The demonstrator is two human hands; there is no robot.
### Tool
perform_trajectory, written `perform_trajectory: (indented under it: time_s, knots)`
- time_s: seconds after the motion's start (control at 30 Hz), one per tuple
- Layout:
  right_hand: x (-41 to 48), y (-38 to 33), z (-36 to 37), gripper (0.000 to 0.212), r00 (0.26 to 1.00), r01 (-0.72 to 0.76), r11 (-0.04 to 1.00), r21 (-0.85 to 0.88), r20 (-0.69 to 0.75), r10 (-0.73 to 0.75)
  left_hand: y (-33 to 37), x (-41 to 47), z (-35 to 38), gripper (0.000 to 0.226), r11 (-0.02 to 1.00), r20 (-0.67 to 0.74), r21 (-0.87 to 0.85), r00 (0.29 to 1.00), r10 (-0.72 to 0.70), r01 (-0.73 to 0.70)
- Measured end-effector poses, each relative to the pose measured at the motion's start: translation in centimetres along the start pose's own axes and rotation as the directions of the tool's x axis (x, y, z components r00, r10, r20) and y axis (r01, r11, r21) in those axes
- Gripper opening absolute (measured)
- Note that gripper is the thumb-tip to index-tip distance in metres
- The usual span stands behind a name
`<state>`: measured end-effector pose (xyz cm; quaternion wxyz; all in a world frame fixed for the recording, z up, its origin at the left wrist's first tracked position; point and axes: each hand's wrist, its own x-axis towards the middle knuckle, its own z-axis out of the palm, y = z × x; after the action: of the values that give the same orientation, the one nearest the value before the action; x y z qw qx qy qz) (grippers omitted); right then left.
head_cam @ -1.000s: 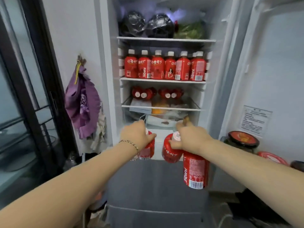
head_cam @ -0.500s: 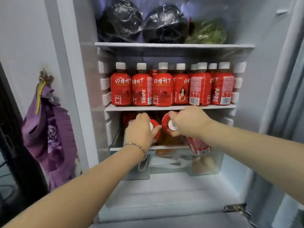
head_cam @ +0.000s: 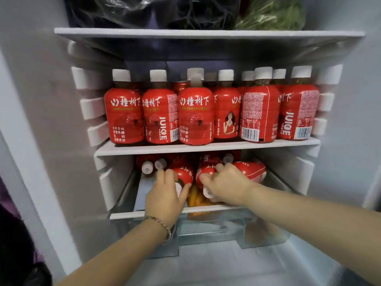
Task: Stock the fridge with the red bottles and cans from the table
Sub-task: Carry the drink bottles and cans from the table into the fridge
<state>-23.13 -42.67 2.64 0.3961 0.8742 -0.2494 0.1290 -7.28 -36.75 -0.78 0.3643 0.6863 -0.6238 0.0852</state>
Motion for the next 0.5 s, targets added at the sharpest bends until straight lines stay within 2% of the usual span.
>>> perform_trajectory:
  time_s: [0.13,0.2,0.27,0.33,0.4,0.43,0.5]
  knots:
    - [-1.5,0.7,1.8,0.046,0.986,-0.13,0.988,0.081,-0.094,0.138,0.0,0.5,0.6,0.032,0.999,-0.022,-0.037,0.999,-0.032,0.031]
    - [-2.4,0.6,2.5,0.053,0.954,-0.287,0.946,0.149,-0.048,0.297,-0.1,0.5,0.7,0.031,0.999,-0.021,-0.035,0.999,-0.034,0.033]
    - [-3.0,0.4,2.3,0.072,0.859,-0.512,0.829,0.225,0.105,0.502,0.0,0.5,0.6,0.031,0.999,-0.023,-0.029,0.999,-0.027,0.027]
    - [-3.1,-0.2,1.9,0.092,0.697,-0.717,0.637,0.284,0.283,0.659,0.0,0.4,0.6,0.031,0.999,-0.015,-0.027,1.0,-0.018,0.018]
    - [-3.1,-0.3,1.3,0.102,0.533,-0.846,0.429,0.317,0.5,0.683,0.0,0.3,0.5,0.033,0.999,-0.007,-0.034,1.0,-0.017,0.017]
    - [-3.0,0.0,1.1,0.103,0.491,-0.871,0.353,0.342,0.574,0.655,0.2,0.2,0.4,0.037,0.999,0.0,-0.049,1.0,-0.022,0.022]
    - [-3.0,0.9,0.9,0.101,0.475,-0.88,0.313,0.358,0.628,0.617,0.9,0.2,0.3,0.053,0.992,0.057,-0.112,0.997,-0.058,0.065]
